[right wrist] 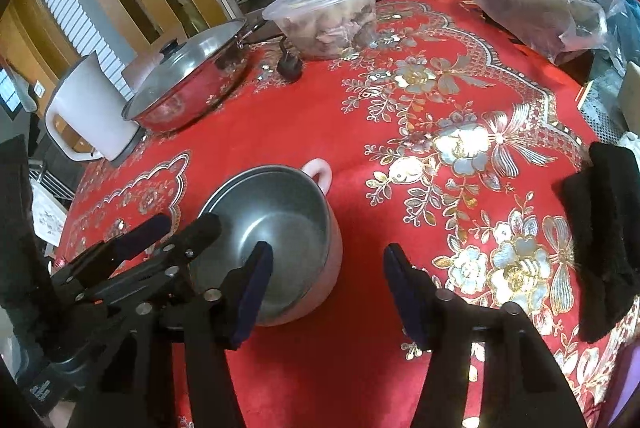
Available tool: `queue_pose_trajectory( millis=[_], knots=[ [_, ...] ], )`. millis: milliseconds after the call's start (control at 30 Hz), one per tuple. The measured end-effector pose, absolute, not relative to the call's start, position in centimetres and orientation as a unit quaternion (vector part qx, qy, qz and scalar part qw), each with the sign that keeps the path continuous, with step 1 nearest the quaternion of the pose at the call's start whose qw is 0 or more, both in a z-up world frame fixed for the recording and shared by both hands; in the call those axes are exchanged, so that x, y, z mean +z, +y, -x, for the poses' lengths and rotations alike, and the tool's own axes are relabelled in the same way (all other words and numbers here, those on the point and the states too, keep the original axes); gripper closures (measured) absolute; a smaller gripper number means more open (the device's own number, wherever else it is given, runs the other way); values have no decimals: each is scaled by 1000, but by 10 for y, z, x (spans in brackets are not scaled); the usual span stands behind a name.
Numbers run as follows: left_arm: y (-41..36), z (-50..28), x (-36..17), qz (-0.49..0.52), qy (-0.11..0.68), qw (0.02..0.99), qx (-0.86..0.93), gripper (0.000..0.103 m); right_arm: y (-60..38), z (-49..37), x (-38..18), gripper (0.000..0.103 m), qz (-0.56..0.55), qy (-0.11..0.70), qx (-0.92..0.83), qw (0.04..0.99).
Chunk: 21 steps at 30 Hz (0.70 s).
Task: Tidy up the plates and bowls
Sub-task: 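Close the left tool on the grey bowl's rim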
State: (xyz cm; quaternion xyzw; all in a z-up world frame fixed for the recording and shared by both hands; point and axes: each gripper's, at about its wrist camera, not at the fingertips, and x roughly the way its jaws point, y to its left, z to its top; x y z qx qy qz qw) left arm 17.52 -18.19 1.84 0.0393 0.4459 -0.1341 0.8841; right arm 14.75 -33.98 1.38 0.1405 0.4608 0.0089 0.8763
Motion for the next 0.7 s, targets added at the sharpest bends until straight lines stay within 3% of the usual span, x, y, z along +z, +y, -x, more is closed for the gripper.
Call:
queue_pose_trajectory(
  millis=[133, 300, 500, 567, 600, 700],
  knots=[
    [-180, -181, 11, -21, 472, 870, -143, 46, -337, -150, 13, 61, -129, 466, 10, 875],
    [-184, -181, 7, -31, 483, 865, -137, 47, -334, -153, 9, 69, -118, 476, 13, 871],
    [-196, -177, 6, -57, 481, 862, -151, 78, -326, -152, 10, 71, -84, 480, 11, 873],
    [-204, -173, 6, -70, 479, 861, -158, 89, -323, -152, 9, 79, -80, 483, 15, 872],
    [-205, -173, 6, -70, 482, 859, -161, 93, -324, -152, 9, 78, -84, 484, 17, 871],
    [-206, -175, 5, -68, 488, 854, -166, 93, -325, -151, 8, 77, -86, 484, 18, 871]
  ],
)
